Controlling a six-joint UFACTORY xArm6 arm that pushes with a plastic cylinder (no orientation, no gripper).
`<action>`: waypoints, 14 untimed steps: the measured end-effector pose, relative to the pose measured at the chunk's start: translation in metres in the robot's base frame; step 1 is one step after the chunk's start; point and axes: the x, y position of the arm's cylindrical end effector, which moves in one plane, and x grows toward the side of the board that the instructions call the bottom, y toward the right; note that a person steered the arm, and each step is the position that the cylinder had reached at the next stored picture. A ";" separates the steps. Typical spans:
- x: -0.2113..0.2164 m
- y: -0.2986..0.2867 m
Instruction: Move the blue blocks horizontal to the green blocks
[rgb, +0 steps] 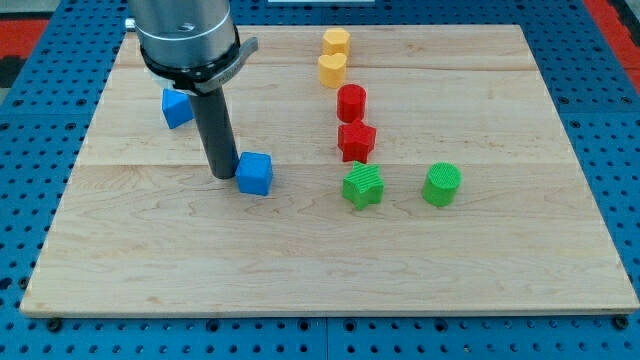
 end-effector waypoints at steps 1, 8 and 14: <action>0.029 0.021; 0.000 -0.100; -0.022 -0.080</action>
